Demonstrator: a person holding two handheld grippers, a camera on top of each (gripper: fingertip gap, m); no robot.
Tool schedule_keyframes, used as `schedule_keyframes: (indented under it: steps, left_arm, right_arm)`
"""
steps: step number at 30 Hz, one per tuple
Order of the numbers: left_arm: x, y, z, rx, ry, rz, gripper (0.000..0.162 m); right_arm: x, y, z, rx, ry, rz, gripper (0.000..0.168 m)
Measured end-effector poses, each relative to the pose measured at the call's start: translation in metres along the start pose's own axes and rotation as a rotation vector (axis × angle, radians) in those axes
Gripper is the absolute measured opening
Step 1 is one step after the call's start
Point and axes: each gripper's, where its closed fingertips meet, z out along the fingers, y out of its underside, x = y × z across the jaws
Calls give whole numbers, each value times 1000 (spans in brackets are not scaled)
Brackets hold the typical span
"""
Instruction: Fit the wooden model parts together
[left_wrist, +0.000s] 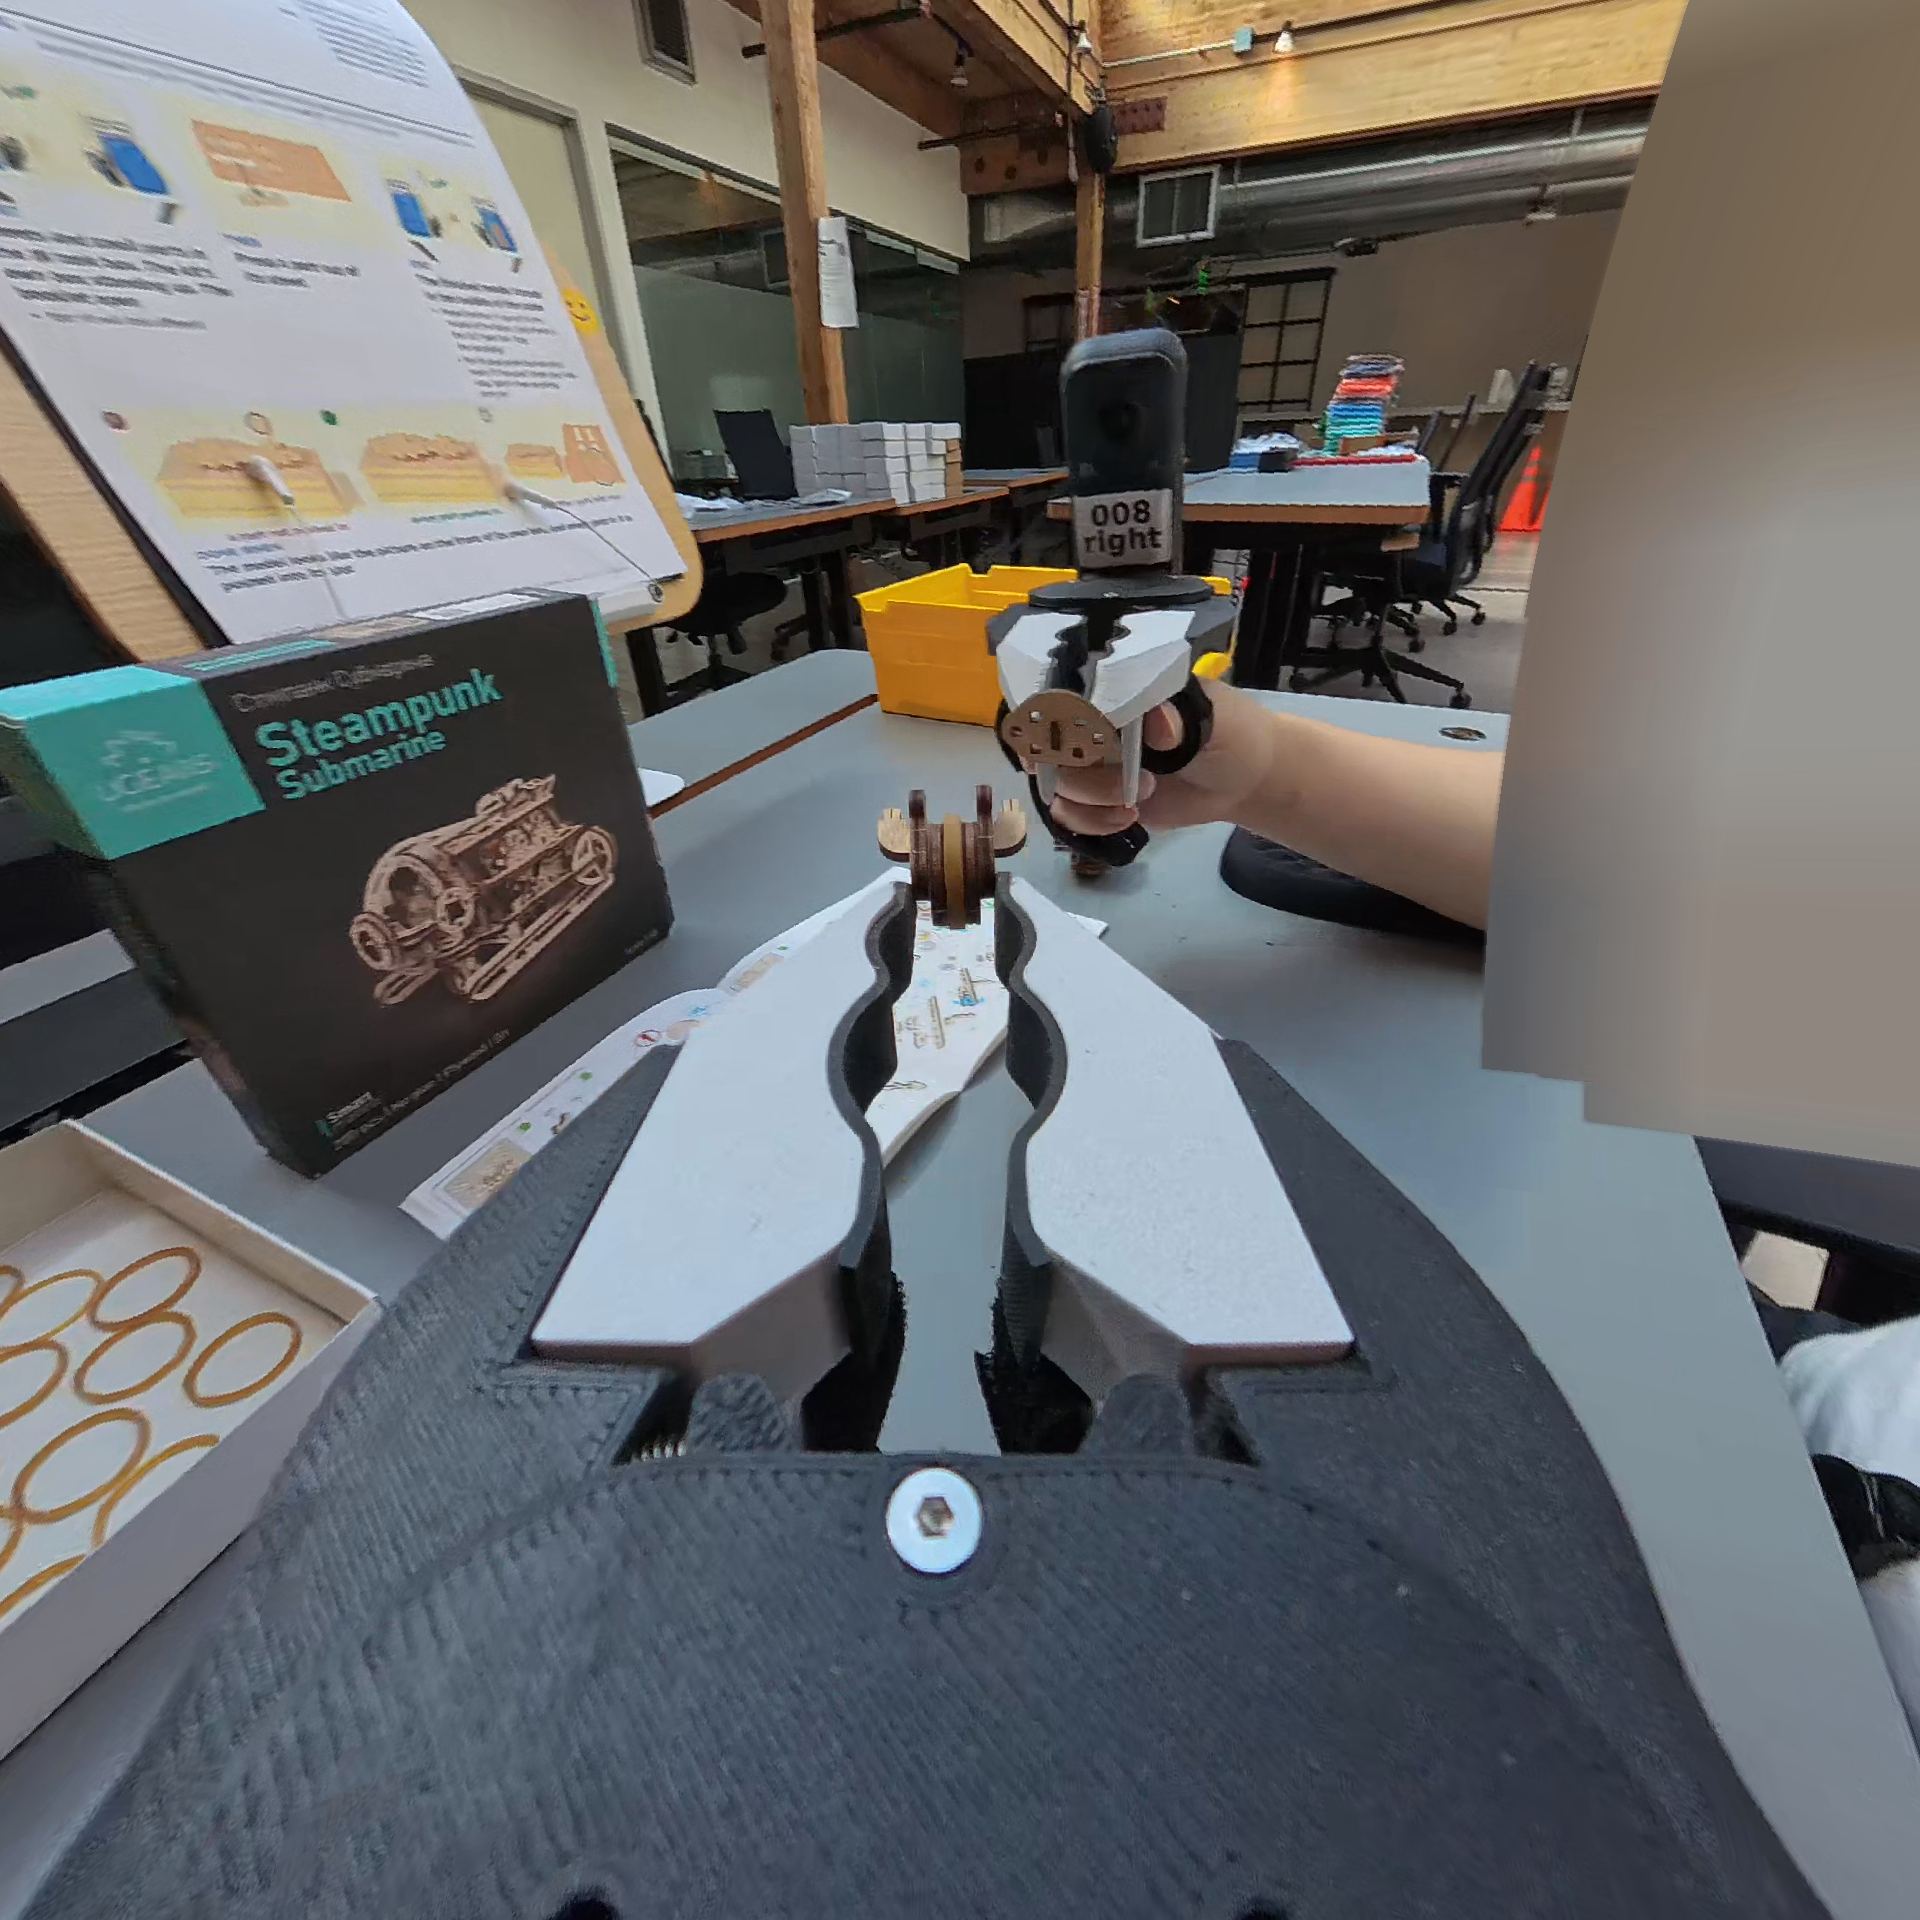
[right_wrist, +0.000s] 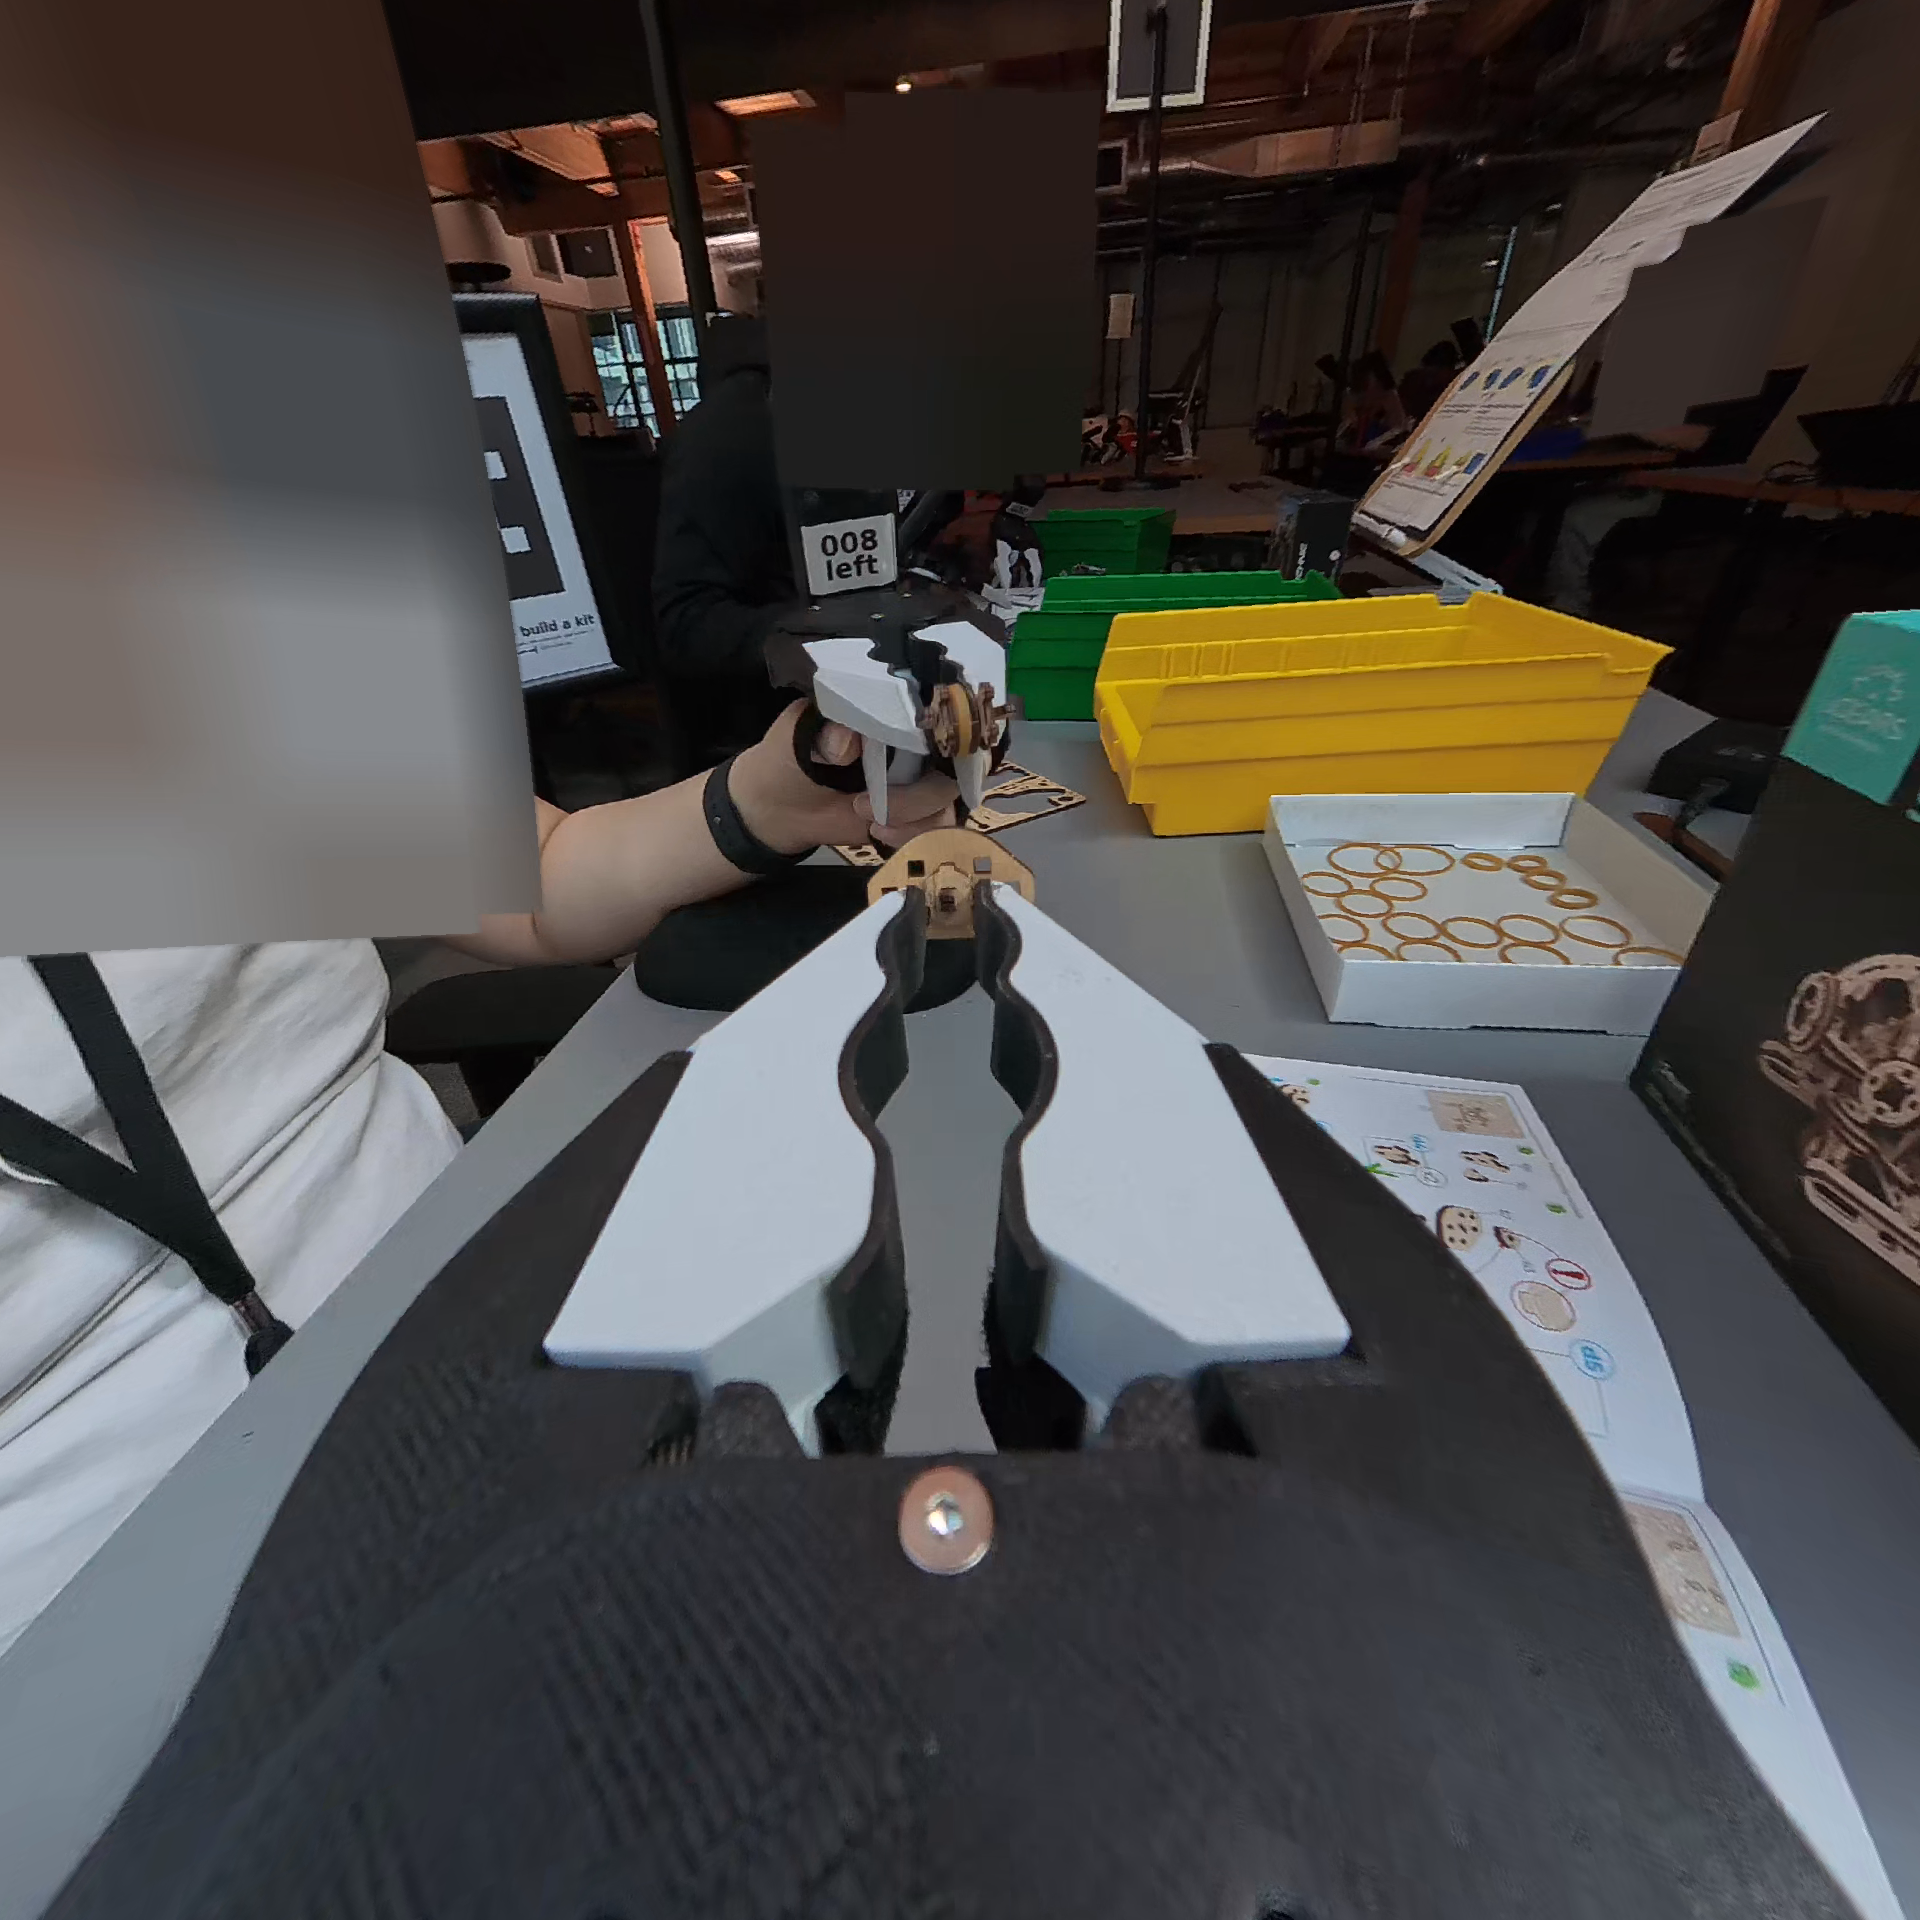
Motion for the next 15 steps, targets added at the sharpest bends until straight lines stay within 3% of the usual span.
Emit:
schedule_keyframes:
  steps: [6, 15]
  left_arm:
    - [-24, -18, -16, 146, -79, -97, 13]
    - [-23, -18, -15, 165, -76, -68, 13]
  right_arm:
    - [30, -6, -26, 102, 151, -38, 9]
    - [42, 11, -16, 92, 201, -32, 9]
